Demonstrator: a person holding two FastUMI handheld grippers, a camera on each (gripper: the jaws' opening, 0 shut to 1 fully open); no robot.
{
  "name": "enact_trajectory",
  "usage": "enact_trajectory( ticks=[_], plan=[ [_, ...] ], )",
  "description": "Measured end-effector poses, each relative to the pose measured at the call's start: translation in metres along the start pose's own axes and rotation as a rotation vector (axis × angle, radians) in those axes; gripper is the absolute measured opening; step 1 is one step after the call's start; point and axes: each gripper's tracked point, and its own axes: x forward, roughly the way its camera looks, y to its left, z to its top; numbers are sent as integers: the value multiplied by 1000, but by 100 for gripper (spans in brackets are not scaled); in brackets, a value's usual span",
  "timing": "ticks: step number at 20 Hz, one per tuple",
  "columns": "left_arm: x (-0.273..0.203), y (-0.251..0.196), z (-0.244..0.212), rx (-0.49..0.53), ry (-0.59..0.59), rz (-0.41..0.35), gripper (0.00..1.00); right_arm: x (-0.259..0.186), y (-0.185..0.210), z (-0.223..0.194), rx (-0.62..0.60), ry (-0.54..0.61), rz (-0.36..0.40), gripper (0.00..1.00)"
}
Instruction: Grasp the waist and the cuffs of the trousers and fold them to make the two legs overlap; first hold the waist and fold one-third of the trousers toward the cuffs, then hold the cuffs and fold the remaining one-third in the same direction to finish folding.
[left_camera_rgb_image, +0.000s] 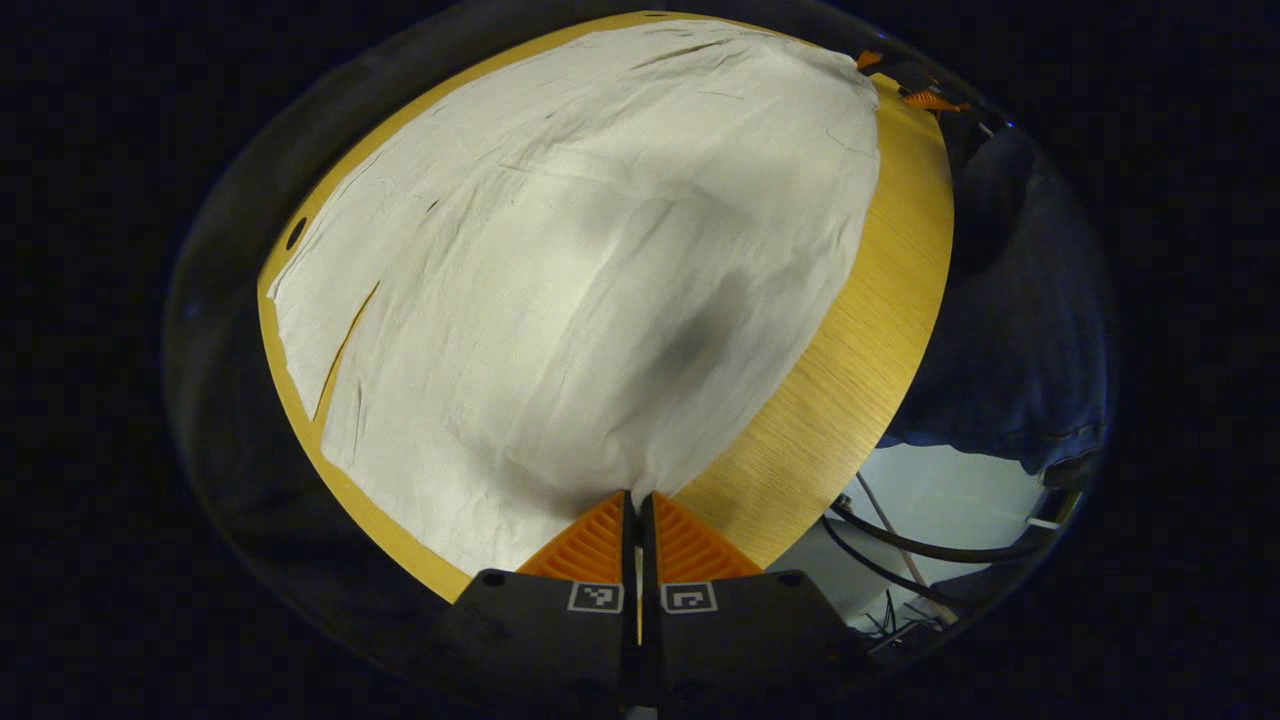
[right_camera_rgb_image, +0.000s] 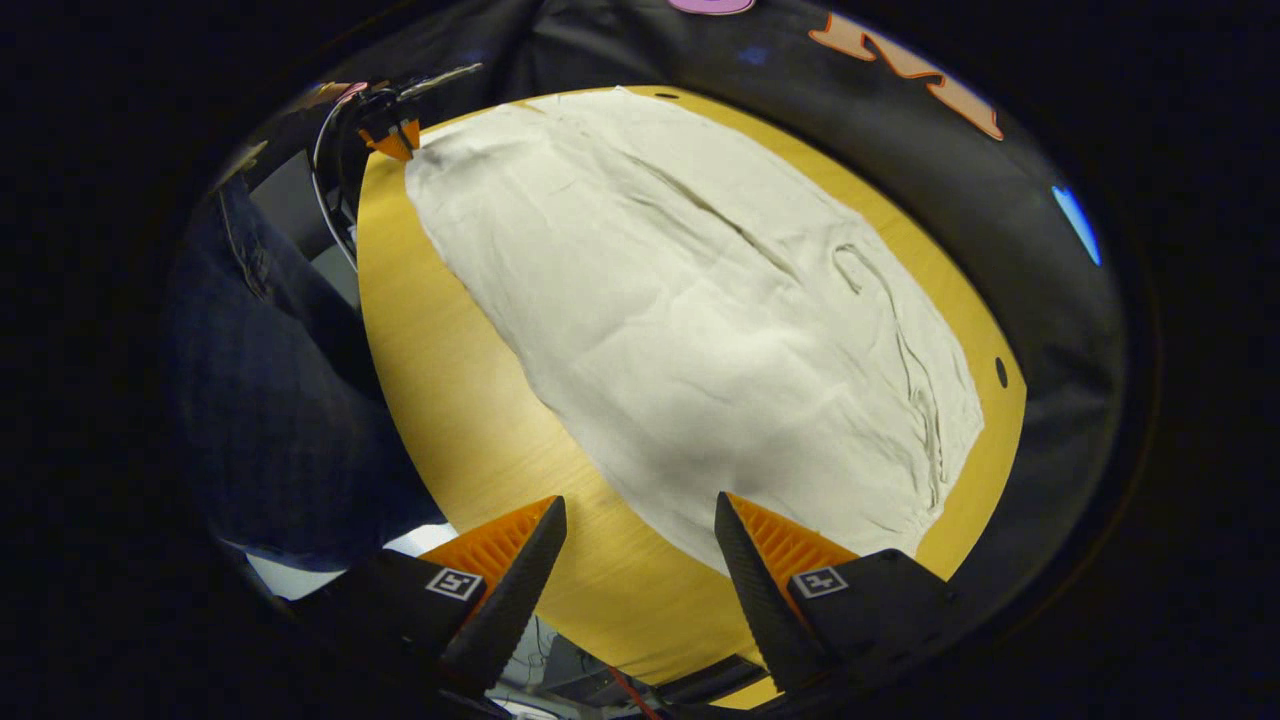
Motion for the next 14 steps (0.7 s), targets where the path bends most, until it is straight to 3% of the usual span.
enact_trajectory(
  ticks=[2,5,14],
  plan=[
    [0,0,0,0,22,-2,0,7,-1,-4,-2,32,45,96],
    [1,1,-1,-6,44,-8,0,18,-7,-9,10,78,84,82],
    [1,1,0,-30,69,-32,0,20,-16,-8,11,73,69,53]
  ],
)
